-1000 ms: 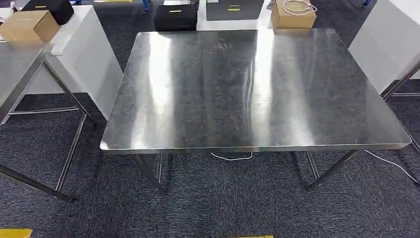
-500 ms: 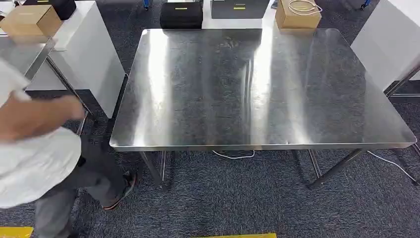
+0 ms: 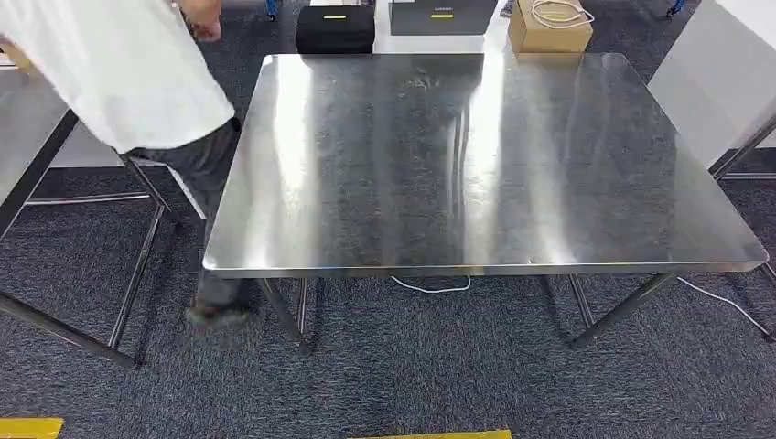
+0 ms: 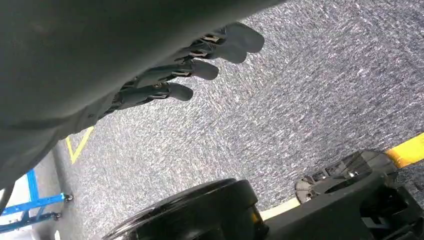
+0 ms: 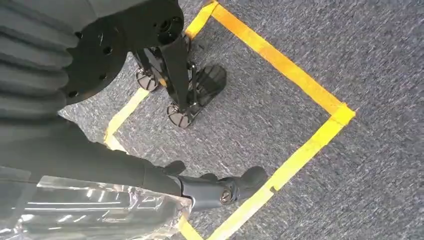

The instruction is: Take the parts from the cabinet and place them on the table.

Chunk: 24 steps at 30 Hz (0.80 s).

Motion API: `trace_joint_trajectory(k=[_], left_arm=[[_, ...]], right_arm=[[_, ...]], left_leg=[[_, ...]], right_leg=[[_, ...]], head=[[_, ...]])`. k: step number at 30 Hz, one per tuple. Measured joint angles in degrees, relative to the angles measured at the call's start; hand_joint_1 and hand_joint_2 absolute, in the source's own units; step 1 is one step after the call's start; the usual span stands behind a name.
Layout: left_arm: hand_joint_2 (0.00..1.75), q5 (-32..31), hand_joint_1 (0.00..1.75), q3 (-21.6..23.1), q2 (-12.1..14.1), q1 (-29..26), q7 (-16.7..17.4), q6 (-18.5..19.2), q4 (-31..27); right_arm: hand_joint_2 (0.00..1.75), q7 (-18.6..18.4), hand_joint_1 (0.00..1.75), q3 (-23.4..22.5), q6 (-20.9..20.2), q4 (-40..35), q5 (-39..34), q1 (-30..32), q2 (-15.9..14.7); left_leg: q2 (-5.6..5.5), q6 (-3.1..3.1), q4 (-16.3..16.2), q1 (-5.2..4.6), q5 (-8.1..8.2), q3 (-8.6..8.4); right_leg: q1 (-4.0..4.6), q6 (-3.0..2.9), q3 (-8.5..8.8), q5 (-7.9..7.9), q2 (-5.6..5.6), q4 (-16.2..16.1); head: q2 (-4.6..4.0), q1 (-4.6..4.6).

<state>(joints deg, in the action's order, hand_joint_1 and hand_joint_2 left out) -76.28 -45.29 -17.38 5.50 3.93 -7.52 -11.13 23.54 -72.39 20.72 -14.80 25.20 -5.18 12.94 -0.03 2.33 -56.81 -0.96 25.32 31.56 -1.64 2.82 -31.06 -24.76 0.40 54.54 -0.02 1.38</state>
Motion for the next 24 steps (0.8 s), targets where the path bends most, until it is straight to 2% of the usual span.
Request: trace_joint_trajectory(k=[1,2,3,4,5,6,7,8,9,10,11,12,13,14,15,16,17,18,20,21,22,23,24], left_arm=[[0.0,0.02,0.0,0.0,0.0,0.0,0.0,0.15,0.0],[0.0,0.02,0.0,0.0,0.0,0.03,0.02,0.33,0.0],[0.0,0.11,0.0,0.0,0.02,0.1,0.07,0.37,0.0],[0.0,0.13,0.0,0.0,0.02,0.14,0.07,0.39,0.0],[0.0,0.2,0.0,0.0,0.02,0.3,0.07,0.39,0.0],[0.0,0.2,0.0,0.0,0.02,0.44,0.07,0.37,0.0],[0.0,0.2,0.0,0.0,-0.07,0.59,0.04,0.35,0.0],[0.0,0.2,0.0,0.0,-0.04,0.67,0.07,0.33,0.0],[0.0,0.24,0.0,-0.02,-0.04,0.71,0.05,0.33,0.0],[0.0,0.26,0.0,-0.02,-0.04,0.7,0.07,0.33,0.0],[0.0,0.33,0.0,-0.04,-0.04,0.69,0.07,0.37,0.0],[0.0,0.33,0.0,-0.04,-0.04,0.69,0.07,0.59,0.0],[0.0,0.28,0.0,-0.04,-0.04,0.63,0.07,0.94,0.0],[0.0,0.0,0.0,-0.04,-0.04,0.57,0.11,1.0,0.0],[0.0,-0.29,0.0,-0.02,-0.04,0.56,0.13,1.09,0.0],[0.0,-0.33,0.0,-0.02,0.07,0.57,0.13,1.33,-0.02],[0.0,-0.44,0.0,0.0,0.18,0.57,0.13,1.44,-0.02],[0.0,-0.53,0.0,0.0,0.28,0.51,0.13,1.49,-0.02],[0.0,-0.57,0.0,0.02,0.55,0.39,0.15,1.62,-0.02],[0.0,-0.59,0.0,0.0,0.72,0.37,0.18,1.66,-0.02],[0.0,-0.61,0.0,0.02,0.79,0.37,0.2,1.7,-0.02],[0.0,-0.61,0.0,0.02,0.81,0.4,0.28,1.88,-0.02],[0.0,-0.61,0.0,0.02,0.98,0.43,0.57,2.03,-0.02]], right_arm=[[1.75,0.39,0.0,0.02,-0.24,0.0,0.02,0.0,0.0],[1.75,0.57,0.0,0.04,-0.24,0.0,0.09,-0.01,0.0],[1.75,0.74,0.0,0.13,-0.33,0.02,0.2,0.0,0.09],[1.75,0.98,0.0,0.22,-0.41,0.04,0.26,-0.01,0.13],[1.75,1.49,0.0,0.48,-0.59,0.04,0.42,-0.03,0.22],[1.75,1.68,0.0,0.65,-0.79,0.04,0.46,-0.05,0.22],[1.75,1.75,0.0,0.77,-0.87,0.04,0.48,-0.07,0.11],[1.75,1.75,0.0,0.81,-0.92,0.04,0.5,-0.07,0.13],[1.75,1.81,0.0,0.87,-0.94,0.04,0.59,-0.04,0.13],[1.75,1.99,0.0,0.9,-0.98,0.04,0.74,0.05,0.09],[1.75,2.18,0.0,0.92,-1.11,0.04,0.9,0.15,0.07],[1.75,2.4,0.0,0.94,-1.36,0.04,0.94,0.21,0.04],[1.75,2.62,0.0,1.0,-1.42,0.04,1.11,0.21,-0.02],[1.75,2.71,0.0,1.07,-1.42,0.04,1.2,0.16,-0.07],[1.75,2.8,0.0,1.22,-1.42,0.04,1.31,0.03,-0.11],[1.75,2.8,0.0,1.38,-1.42,0.07,1.36,-0.15,-0.06],[1.75,2.82,0.0,1.51,-1.4,0.09,1.44,-0.26,0.04],[1.75,2.82,0.0,1.62,-1.4,0.11,1.44,-0.26,0.15],[1.75,2.71,0.0,1.83,-1.38,0.13,1.55,-0.18,0.17],[1.75,2.6,0.0,1.92,-1.35,0.18,1.6,-0.1,0.26],[1.75,2.51,0.0,2.05,-1.35,0.2,1.7,-0.09,0.33],[1.75,2.45,0.0,2.21,-1.2,0.22,2.2,-0.08,0.33],[1.75,2.12,0.0,2.38,-0.89,0.24,2.91,-0.06,0.33]], left_leg=[[0.0,0.0,0.0,0.01,0.0,0.0],[0.0,0.0,-0.01,0.01,0.0,0.01],[0.08,0.47,-0.67,-0.27,0.24,0.28],[-0.03,0.84,-0.41,-0.13,0.1,0.29],[0.0,1.24,0.19,0.04,-0.24,0.22],[0.15,1.63,1.39,1.11,-1.13,-0.34],[0.36,1.77,1.67,0.83,-1.38,-0.36],[0.45,2.01,1.65,0.95,-1.54,-0.11],[0.5,2.05,1.65,0.94,-1.59,0.11],[0.55,2.01,1.61,0.93,-1.71,0.36],[0.55,1.81,1.58,0.93,-1.85,0.59],[0.54,1.61,1.57,0.96,-1.98,0.71],[0.53,1.43,1.49,1.06,-2.07,0.8],[0.52,1.22,1.32,1.23,-2.11,0.91],[0.5,0.75,0.87,1.39,-2.03,1.1],[0.57,0.16,0.24,1.34,-1.88,1.51],[0.59,-0.43,-0.46,0.92,-1.4,1.91],[0.61,-0.75,-0.44,0.94,-1.58,2.01],[0.65,-1.1,-0.49,1.33,-1.95,2.03],[0.63,-1.37,-1.0,1.74,-1.71,2.32],[0.47,-1.67,-2.52,1.89,0.1,2.87],[0.43,-1.96,-5.94,1.9,2.86,4.21],[0.44,-2.18,-10.77,1.9,5.69,6.2]], right_leg=[[0.0,0.0,-0.01,0.0,0.0,0.0],[0.0,0.01,0.0,0.01,0.0,0.0],[-0.93,0.6,0.16,0.41,0.0,-0.47],[-1.21,0.77,0.16,0.52,-0.03,-0.54],[-0.68,1.03,0.3,0.7,-0.02,-0.88],[-0.12,0.9,-0.29,0.27,-0.12,-0.23],[-0.19,0.36,-1.21,-1.21,-0.27,1.74],[-0.12,-0.35,-3.14,-3.52,-0.27,5.74],[-0.13,-0.77,-5.7,-5.93,-0.27,11.16],[-0.16,-0.83,-8.04,-7.79,-0.27,16.08],[-0.1,-0.46,-9.43,-8.57,-0.28,19.38],[-0.22,-0.01,-9.07,-8.15,-0.29,18.98],[-0.39,0.67,-7.03,-6.8,-0.31,15.67],[-0.67,1.35,-4.04,-4.96,-0.4,10.39],[-1.02,2.0,-0.48,-3.14,-0.62,4.16],[-1.19,1.85,1.08,-2.77,-1.09,0.82],[-0.71,0.8,1.25,-2.13,-0.49,0.79],[-0.6,0.01,0.98,-2.02,-0.48,1.22],[-0.41,-0.67,0.62,-1.77,-0.45,1.63],[-0.87,-1.2,0.49,-1.49,-0.41,1.52],[-0.69,-1.58,0.34,-1.3,-0.38,1.52],[-0.55,-1.98,0.06,-1.16,-0.39,1.53],[-0.33,-2.24,-0.31,-1.0,-0.4,1.55]], head=[[0.0,0.0],[0.0,0.0],[0.0,0.08],[0.0,0.2],[0.0,0.15],[0.0,0.0],[0.0,0.04],[0.0,-0.24],[0.0,-0.44],[0.0,-0.35],[0.0,-0.46],[0.0,-0.37],[0.0,-0.46],[0.0,-0.44],[0.0,-0.46],[0.0,-0.66],[0.0,-0.65],[0.0,-0.33],[0.0,-0.35],[0.0,-0.33],[0.0,-0.31],[0.0,-0.22],[0.0,-0.24]])
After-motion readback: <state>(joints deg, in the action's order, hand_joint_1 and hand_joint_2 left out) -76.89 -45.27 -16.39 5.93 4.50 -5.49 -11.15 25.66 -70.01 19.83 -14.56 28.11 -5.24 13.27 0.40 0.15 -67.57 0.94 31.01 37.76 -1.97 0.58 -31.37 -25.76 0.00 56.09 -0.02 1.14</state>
